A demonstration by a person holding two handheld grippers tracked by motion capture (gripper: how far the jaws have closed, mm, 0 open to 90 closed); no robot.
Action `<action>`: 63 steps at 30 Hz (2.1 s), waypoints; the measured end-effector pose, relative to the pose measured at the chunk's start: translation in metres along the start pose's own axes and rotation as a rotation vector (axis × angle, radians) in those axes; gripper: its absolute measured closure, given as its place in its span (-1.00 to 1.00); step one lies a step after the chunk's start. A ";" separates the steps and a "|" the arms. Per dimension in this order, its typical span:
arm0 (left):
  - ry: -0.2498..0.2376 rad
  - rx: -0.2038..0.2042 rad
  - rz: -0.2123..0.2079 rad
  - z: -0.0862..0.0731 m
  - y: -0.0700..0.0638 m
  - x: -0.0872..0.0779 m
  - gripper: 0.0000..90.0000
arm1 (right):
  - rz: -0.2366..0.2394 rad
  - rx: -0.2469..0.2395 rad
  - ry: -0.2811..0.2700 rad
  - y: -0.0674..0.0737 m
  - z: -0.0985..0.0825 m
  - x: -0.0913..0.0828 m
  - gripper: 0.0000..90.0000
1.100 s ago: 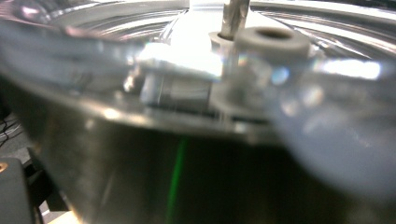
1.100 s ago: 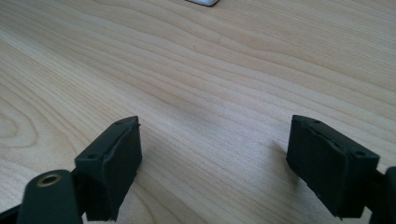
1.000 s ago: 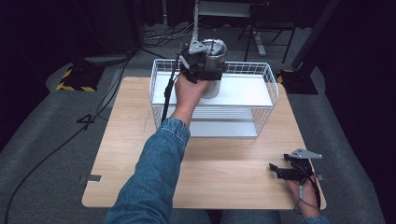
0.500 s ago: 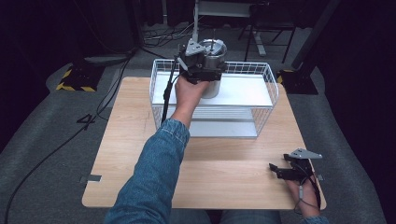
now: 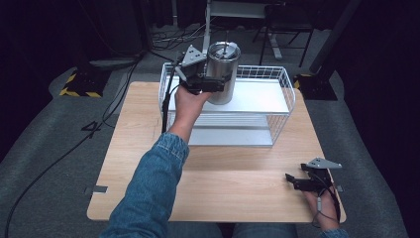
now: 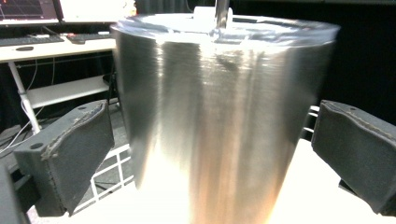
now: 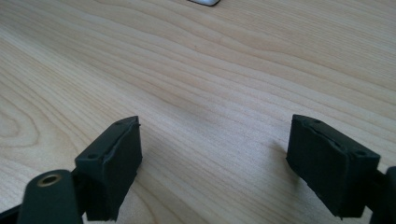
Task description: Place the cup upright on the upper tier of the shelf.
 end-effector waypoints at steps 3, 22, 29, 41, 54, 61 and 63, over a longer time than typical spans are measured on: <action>-0.011 -0.004 -0.005 0.002 0.000 -0.014 -1.00 | 0.000 -0.002 0.000 0.000 0.000 0.000 -0.59; -0.014 0.023 -0.034 0.007 -0.017 -0.092 -1.00 | 0.003 -0.002 0.001 0.000 0.000 0.000 -0.60; 0.002 0.048 -0.039 0.002 -0.024 -0.116 -1.00 | 0.004 -0.002 0.001 0.000 0.000 0.000 -0.60; 0.063 0.010 -0.005 -0.028 -0.020 -0.146 -1.00 | 0.008 -0.002 0.001 -0.001 0.001 0.001 -0.60; 0.130 0.033 0.011 -0.069 -0.027 -0.184 -1.00 | 0.009 -0.003 -0.001 -0.001 0.001 0.002 -0.60; 0.163 0.029 0.007 -0.091 -0.033 -0.200 -1.00 | 0.008 -0.004 0.000 -0.001 0.001 0.002 -0.60; 0.159 0.023 0.019 -0.098 -0.033 -0.205 -1.00 | 0.008 -0.004 -0.001 -0.001 0.001 0.002 -0.60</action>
Point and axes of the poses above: each handheld gripper's, and its own axes: x roughly forward along the jaws, z roughly out of its top, y roughly to its left, the point moved 1 cm from there along x, roughly forward along the jaws, and after that the axes turned 9 degrees about -y, right-handed, at the moved point
